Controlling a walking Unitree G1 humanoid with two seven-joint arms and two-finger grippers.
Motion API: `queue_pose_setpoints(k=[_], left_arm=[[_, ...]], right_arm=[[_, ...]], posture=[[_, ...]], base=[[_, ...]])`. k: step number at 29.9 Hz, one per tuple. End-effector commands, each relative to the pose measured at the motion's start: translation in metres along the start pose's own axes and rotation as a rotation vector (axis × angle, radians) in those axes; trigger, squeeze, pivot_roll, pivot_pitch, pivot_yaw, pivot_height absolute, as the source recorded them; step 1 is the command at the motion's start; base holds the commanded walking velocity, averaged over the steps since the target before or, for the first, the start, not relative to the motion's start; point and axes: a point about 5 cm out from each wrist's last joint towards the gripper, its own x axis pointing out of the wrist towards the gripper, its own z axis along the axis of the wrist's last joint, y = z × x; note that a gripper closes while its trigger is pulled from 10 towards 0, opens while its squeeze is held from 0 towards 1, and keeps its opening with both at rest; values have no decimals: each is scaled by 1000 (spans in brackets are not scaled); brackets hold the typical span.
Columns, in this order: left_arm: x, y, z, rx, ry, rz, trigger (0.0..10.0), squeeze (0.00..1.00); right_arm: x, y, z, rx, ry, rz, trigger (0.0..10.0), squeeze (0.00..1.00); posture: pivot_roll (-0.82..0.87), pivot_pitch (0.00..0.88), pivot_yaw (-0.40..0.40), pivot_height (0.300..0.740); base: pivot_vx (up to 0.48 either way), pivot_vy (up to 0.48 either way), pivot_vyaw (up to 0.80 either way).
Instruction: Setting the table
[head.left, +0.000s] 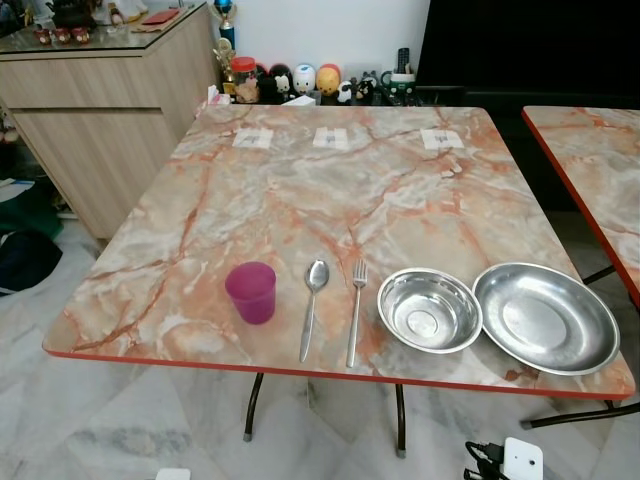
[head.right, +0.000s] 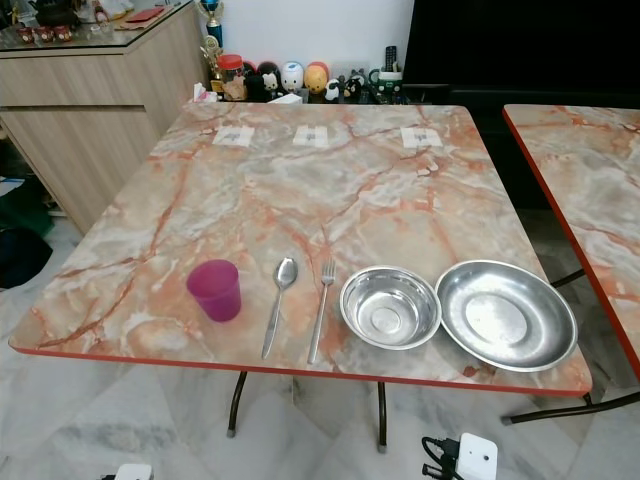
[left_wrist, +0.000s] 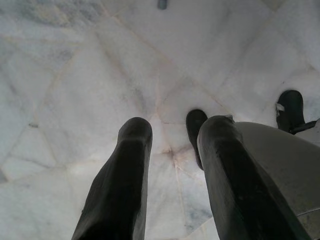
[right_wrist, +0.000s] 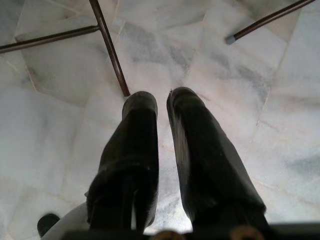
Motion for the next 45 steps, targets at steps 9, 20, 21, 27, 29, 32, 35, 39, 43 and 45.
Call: queue_pose_setpoints(k=[9, 20, 21, 27, 29, 32, 35, 39, 43, 45], left_arm=[[-2, 1, -10, 33, 32, -3, 10000, 0], [-3, 8, -8, 54, 29, 0, 10000, 0], [-3, 8, -8, 60, 29, -2, 10000, 0], [-2, 4, -5, 85, 27, -13, 10000, 0], [-1, 3, -4, 91, 27, -15, 10000, 0], [-1, 2, -4, 94, 27, -17, 10000, 0], [-1, 1, -4, 97, 28, -18, 10000, 0], [-1, 2, -3, 85, 23, -14, 10000, 0], [-1, 3, -4, 74, 22, -10, 10000, 0], [-1, 3, -4, 75, 22, -11, 10000, 0]], right_arm=[[-13, -24, 22, 44, -264, -92, 10000, 0], [-46, -29, 12, 42, -364, -156, 10000, 0], [-51, -30, 12, 32, -382, -166, 10000, 0], [-78, -34, 33, -8, -527, -224, 10000, 1000], [-85, -36, 47, -65, -575, -238, 10000, 1000], [-86, -34, 65, -130, -633, -235, 10000, 1000], [-84, -32, 87, -100, -692, -242, 10000, 1000], [-77, -27, 123, -58, -768, -252, 10000, 1000], [-70, -25, 157, 48, -834, -277, 10000, 1000], [-67, -24, 163, 80, -828, -274, 10000, 1000]], posture=[[-147, 0, -6, 740], [-167, 0, -7, 740], [-168, 0, -7, 740], [-184, 0, -1, 740], [-191, 0, 0, 740], [-200, 0, 2, 740], [-198, 0, 3, 740], [-193, 0, 3, 740], [-182, 0, 7, 740], [-182, 0, 8, 740]], base=[[0, 0, 0], [0, 0, 0], [0, 0, 0], [0, 0, 0], [0, 0, 0], [0, 0, 0], [0, 0, 0], [0, 0, 0], [0, 0, 0], [0, 0, 0]])
